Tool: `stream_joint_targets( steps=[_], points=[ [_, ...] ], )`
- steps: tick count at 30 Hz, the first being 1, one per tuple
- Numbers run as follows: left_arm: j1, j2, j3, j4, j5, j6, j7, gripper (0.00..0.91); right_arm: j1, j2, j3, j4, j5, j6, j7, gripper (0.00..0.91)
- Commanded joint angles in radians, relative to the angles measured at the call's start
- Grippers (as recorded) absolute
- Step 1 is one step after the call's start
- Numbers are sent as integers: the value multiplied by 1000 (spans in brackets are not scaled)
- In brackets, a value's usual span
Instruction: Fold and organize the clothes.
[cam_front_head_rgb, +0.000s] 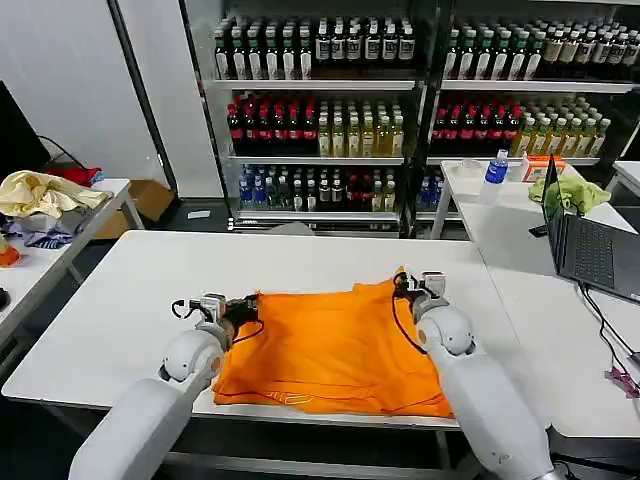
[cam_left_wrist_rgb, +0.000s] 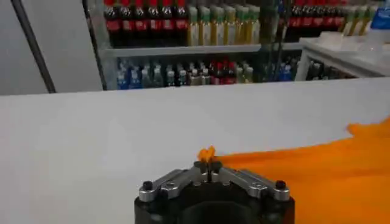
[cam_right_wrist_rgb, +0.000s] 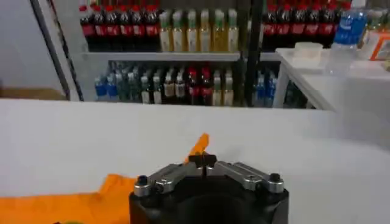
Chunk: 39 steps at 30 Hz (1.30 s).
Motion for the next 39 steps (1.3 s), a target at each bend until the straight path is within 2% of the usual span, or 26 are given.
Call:
stream_joint_targets(
  steps=[1,10,13,16,18,19,20,21,23,32,35,39],
  points=[
    [120,62,-43,-189,-14,-1,1,10,-180,-58,80,280,5,-7,-7,0],
    [249,105,-80,-274,-12,-4,12,10,-416,-84,170,478,-4,-13,-13,0],
    [261,103,-77,-273,-8,-7,13,10,-419,-80,178,466,-15,-11,-9,0],
    [244,91,-70,-246,-2,-11,14,10,-375,-58,167,398,-44,-20,29,0],
    [230,84,-65,-228,0,-13,14,10,-287,-37,142,336,-55,-34,55,443],
    [223,81,-62,-219,3,-16,15,10,-258,-36,126,319,-60,-33,67,756],
    [215,79,-58,-211,5,-17,16,10,-191,-15,101,240,-79,-34,89,856],
    [210,77,-55,-205,7,-20,17,10,-146,-3,84,196,-81,-34,104,907],
    [196,73,-49,-188,8,-21,18,10,-51,26,48,90,-79,-35,133,907],
    [156,59,-30,-158,7,-22,20,10,196,123,-4,-243,-35,-36,185,907],
    [147,55,-27,-148,6,-22,20,10,230,146,-2,-330,-8,-36,198,907],
    [145,53,-28,-146,6,-22,22,10,230,156,-12,-352,4,-37,184,907]
  ],
)
